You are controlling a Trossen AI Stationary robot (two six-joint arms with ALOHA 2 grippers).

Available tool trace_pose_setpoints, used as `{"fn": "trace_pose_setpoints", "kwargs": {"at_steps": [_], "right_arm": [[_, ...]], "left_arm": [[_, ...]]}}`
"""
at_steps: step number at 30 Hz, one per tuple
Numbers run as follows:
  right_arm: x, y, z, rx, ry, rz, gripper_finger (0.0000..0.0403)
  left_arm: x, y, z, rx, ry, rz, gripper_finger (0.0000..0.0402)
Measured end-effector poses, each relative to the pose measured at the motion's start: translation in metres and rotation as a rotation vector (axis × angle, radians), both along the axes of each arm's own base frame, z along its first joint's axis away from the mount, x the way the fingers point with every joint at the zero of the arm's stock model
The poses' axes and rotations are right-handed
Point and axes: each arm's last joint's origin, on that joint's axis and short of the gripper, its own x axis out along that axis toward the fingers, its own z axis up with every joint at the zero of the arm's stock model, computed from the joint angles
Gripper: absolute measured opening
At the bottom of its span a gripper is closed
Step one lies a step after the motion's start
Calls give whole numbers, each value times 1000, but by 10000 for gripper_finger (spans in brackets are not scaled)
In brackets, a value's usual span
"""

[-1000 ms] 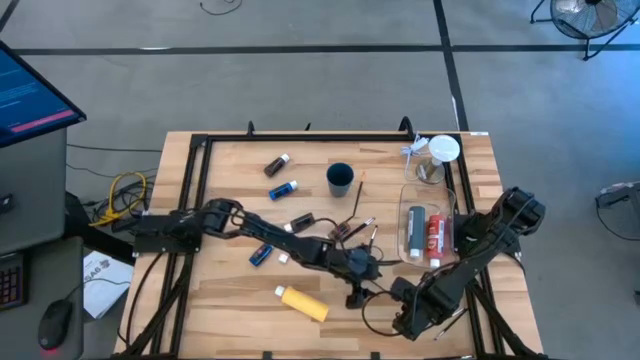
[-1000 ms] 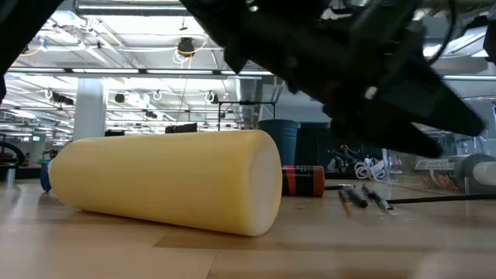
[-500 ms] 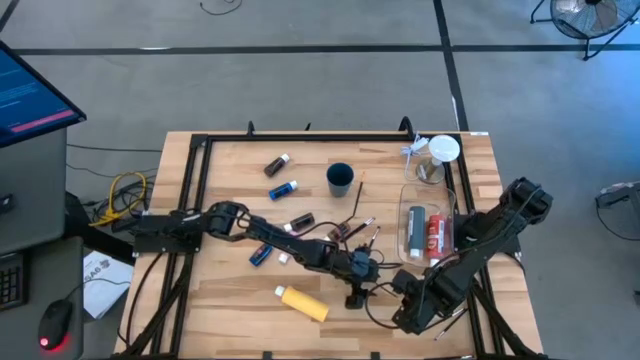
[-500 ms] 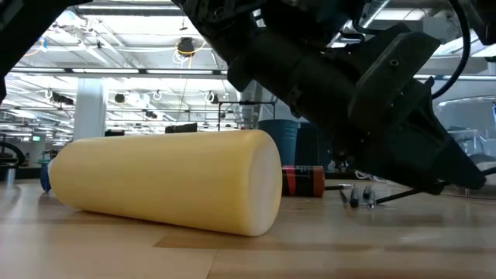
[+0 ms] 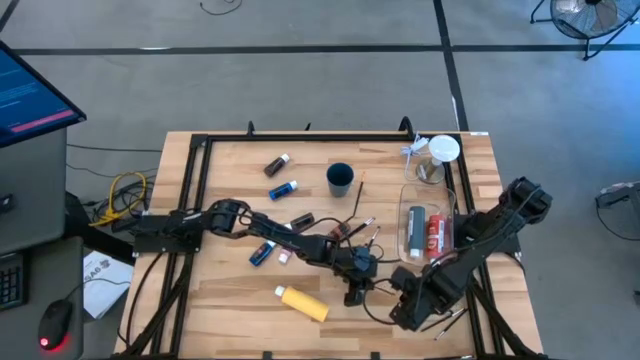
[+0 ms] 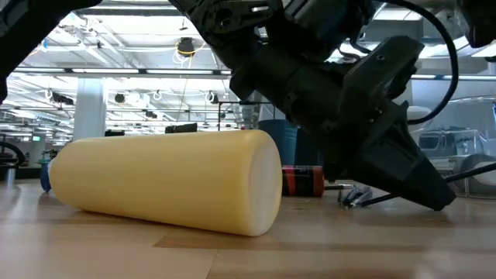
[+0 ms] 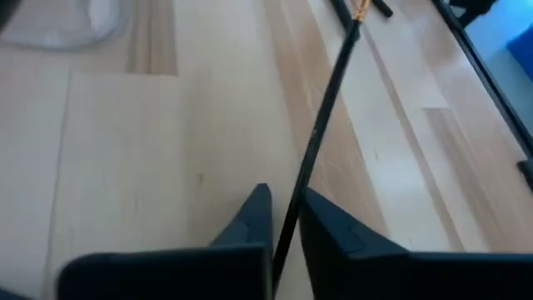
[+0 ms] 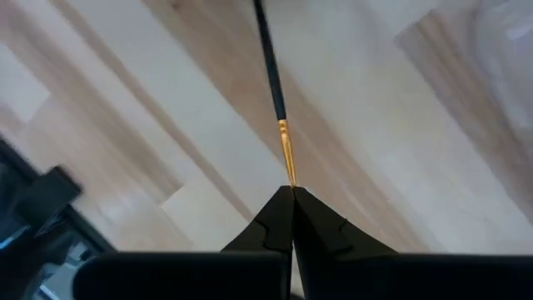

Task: Pick & Place Paint Supplies
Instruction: Put the paint brush into the blue cup

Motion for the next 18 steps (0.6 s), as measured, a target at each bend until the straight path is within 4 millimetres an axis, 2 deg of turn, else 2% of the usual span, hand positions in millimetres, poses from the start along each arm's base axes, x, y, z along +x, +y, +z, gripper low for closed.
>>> {"fn": "trace_pose_setpoints", "kwargs": {"at_steps": [4, 7, 13, 16, 18], "right_arm": [[2, 1, 2, 19, -17, -1, 0], [3, 1, 15, 28, -58, 32, 0], [0, -7, 69, -8, -249, 54, 0], [-5, -15, 99, -41, -357, 44, 0], [-10, -19, 112, -60, -418, 31, 0]], "left_arm": [[-2, -2, 4, -35, 27, 39, 1], [-4, -6, 12, -63, 30, 55, 0], [-9, -16, 52, -98, -41, 68, 0], [-12, -16, 74, -84, -91, 82, 0], [-13, -15, 82, -74, -108, 80, 0]]}}
